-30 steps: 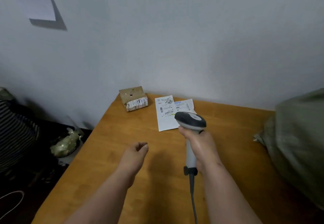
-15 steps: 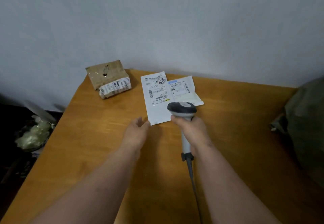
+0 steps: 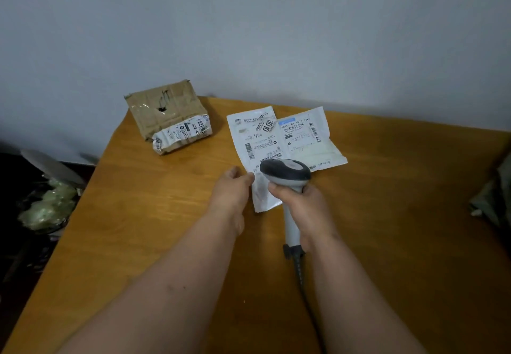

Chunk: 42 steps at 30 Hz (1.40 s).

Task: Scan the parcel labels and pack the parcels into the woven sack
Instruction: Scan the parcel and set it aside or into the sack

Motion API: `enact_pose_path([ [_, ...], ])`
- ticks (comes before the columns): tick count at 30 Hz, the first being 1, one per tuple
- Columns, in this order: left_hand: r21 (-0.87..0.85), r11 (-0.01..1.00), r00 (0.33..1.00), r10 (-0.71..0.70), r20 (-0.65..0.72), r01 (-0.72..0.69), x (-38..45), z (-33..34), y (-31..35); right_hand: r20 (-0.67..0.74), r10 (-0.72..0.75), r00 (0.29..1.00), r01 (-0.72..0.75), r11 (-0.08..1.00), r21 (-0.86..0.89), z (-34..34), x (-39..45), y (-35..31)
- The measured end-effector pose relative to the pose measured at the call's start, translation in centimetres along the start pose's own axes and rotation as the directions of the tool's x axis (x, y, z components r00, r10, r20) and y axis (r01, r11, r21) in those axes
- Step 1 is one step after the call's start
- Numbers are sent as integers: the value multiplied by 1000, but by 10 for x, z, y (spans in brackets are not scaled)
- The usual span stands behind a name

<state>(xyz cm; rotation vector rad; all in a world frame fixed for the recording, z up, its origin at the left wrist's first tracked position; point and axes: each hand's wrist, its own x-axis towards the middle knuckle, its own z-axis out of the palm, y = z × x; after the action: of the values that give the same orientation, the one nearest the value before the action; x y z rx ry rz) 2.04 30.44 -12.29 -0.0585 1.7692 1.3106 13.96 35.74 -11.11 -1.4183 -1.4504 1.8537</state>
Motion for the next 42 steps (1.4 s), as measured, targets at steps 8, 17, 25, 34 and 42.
enact_pose_path([
  [8,82,997,998,1,-64,5,-17,-3,-15,58,-14,998,9,996,91,-10,-38,20],
  [17,-180,979,993,-109,-39,100,-66,-4,-35,82,37,996,-49,988,148,-37,-93,27],
  [25,-211,972,995,99,-34,-104,-131,-9,-45,95,3,996,-11,996,84,-64,-145,16],
  [34,-165,950,964,258,-68,-266,-202,-26,-57,61,-79,995,75,995,65,-85,-211,-4],
  [42,-140,933,944,325,-60,-330,-256,-55,-59,27,-162,986,161,987,17,-90,-276,-18],
])
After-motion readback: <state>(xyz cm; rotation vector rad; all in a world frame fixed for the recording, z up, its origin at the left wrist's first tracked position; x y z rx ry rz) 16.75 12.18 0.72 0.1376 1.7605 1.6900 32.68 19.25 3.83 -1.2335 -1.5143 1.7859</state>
